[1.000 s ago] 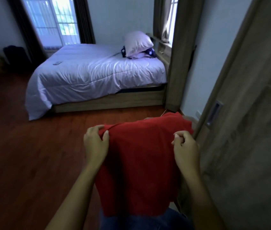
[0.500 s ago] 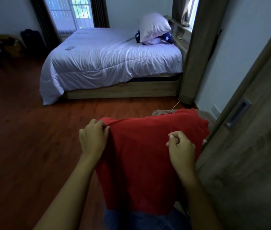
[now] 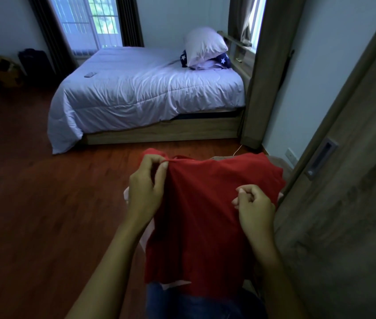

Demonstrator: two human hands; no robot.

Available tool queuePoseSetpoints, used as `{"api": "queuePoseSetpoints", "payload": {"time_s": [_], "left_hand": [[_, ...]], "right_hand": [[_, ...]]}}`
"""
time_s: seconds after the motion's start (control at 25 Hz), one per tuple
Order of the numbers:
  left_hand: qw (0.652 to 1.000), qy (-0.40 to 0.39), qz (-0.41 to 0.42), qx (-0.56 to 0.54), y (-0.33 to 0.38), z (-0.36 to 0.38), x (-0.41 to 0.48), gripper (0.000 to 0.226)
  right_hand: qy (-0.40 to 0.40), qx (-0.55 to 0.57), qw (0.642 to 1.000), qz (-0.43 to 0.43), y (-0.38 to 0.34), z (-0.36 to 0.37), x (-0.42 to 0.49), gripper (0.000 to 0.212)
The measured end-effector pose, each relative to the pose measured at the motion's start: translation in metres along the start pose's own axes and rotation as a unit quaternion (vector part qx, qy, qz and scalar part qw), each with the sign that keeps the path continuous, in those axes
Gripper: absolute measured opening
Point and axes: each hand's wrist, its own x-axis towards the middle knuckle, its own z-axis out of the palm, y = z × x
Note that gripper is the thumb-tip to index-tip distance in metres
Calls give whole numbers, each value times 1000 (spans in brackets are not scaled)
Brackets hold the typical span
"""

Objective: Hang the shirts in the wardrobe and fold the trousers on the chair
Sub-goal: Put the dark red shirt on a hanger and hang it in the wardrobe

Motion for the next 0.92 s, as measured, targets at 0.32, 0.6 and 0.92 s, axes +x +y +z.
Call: {"api": "queuePoseSetpoints", "payload": {"time_s": [0.32,0.6,0.92], "left_hand": [[912,-388,-116,-58,3,-28,-23,14],[945,-194,-259,54,-46,11,-40,30],[958,-99,-194,189,-22,35,15,34]], "right_hand": [[-40,145,985,90,-3,5,-8,23],[-24,17,1000,-2,-17,24,13,13],[-86,-266,960,11,-33,68,70,42]]}}
